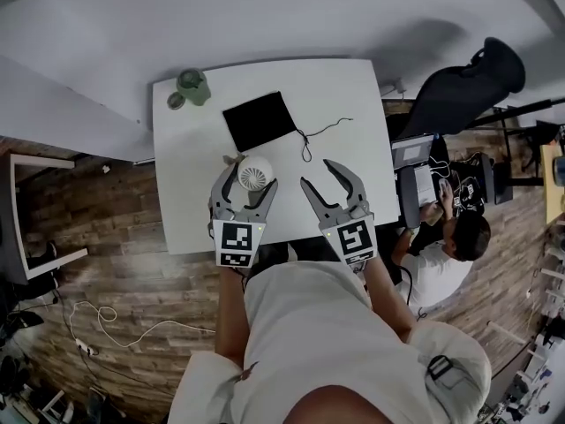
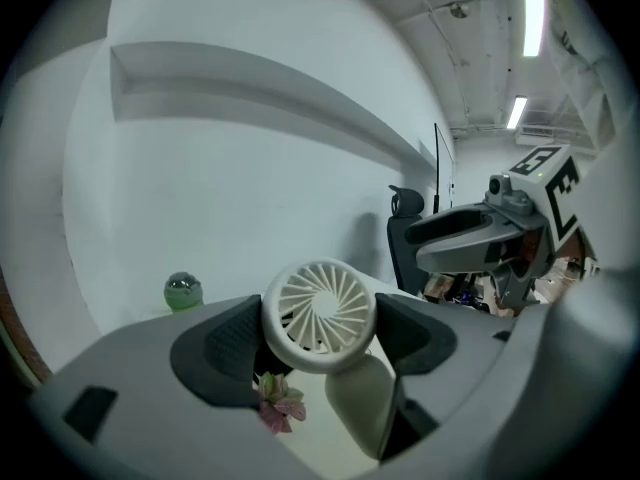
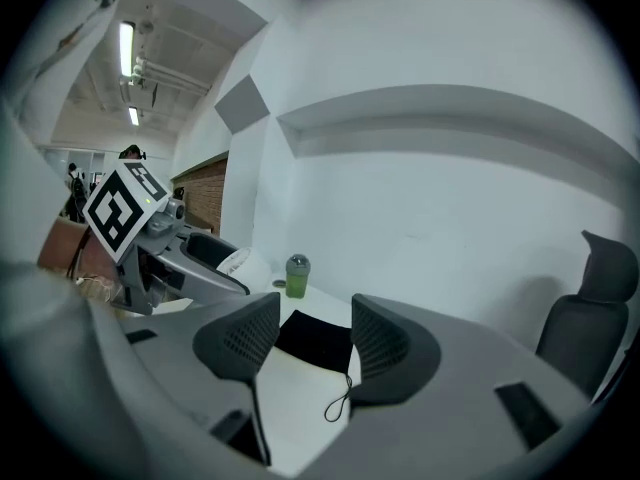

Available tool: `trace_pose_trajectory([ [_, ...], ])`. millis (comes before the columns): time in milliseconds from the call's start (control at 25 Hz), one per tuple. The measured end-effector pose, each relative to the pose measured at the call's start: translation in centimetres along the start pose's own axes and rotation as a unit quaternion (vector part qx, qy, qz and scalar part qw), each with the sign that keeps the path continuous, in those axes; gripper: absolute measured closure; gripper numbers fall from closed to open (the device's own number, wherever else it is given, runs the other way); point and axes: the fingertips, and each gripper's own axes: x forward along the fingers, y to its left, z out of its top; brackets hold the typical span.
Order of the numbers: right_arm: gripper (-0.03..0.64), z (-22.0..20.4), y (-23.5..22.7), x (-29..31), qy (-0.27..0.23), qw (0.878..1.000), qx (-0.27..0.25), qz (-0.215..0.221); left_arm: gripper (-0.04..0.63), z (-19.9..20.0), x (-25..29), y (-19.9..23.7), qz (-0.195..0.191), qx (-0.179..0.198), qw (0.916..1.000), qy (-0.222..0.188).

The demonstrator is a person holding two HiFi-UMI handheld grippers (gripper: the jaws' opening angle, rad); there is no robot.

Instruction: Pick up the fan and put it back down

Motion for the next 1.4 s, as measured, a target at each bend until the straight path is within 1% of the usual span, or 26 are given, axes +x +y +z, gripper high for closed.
trace_pose_trajectory([
  [120, 0.391, 2.7, -0.5, -0.5, -0.030, 0.999, -0.014, -0.009, 0.244, 2.6, -1.1, 0.6, 0.008, 0.008, 0.9995, -0.029],
  [280, 0.394, 6.0, -1.1, -1.3, -0.072, 0.997, -0.015, -0.021, 0.244, 5.8, -2.4, 1.0, 0.012, 0.021, 0.9977, -0.064],
  [480, 0.396, 9.7, -1.7, -2.2, -0.118, 0.992, -0.011, -0.035, 0.244, 9.0, -3.8, 1.4, 0.011, 0.029, 0.9944, -0.101],
  [640, 0.396, 11.4, -1.8, -3.2, -0.134, 0.990, -0.003, -0.042, 0.244, 11.6, -5.4, 1.5, 0.016, 0.037, 0.9906, -0.131],
  [760, 0.396, 12.2, -1.9, -3.6, -0.141, 0.989, -0.004, -0.045, 0.244, 13.6, -6.4, 1.6, 0.023, 0.022, 0.9870, -0.157],
  [840, 0.396, 12.4, -1.9, -3.7, -0.142, 0.989, -0.005, -0.046, 0.244, 14.4, -6.8, 1.7, 0.025, 0.018, 0.9853, -0.168],
  [1000, 0.396, 12.4, -1.8, -4.0, -0.140, 0.989, -0.006, -0.048, 0.244, 14.9, -7.2, 1.6, 0.024, 0.017, 0.9846, -0.172],
  [1160, 0.396, 12.1, -1.8, -3.8, -0.137, 0.989, -0.010, -0.046, 0.244, 14.2, -6.8, 1.5, 0.019, 0.021, 0.9864, -0.162],
  [1320, 0.396, 10.6, -1.9, -3.2, -0.118, 0.992, -0.016, -0.041, 0.244, 12.4, -5.6, 1.1, 0.007, 0.034, 0.9897, -0.139],
  [1400, 0.396, 9.4, -1.7, -2.9, -0.101, 0.994, -0.021, -0.036, 0.244, 11.2, -4.9, 0.8, 0.000, 0.032, 0.9917, -0.125],
])
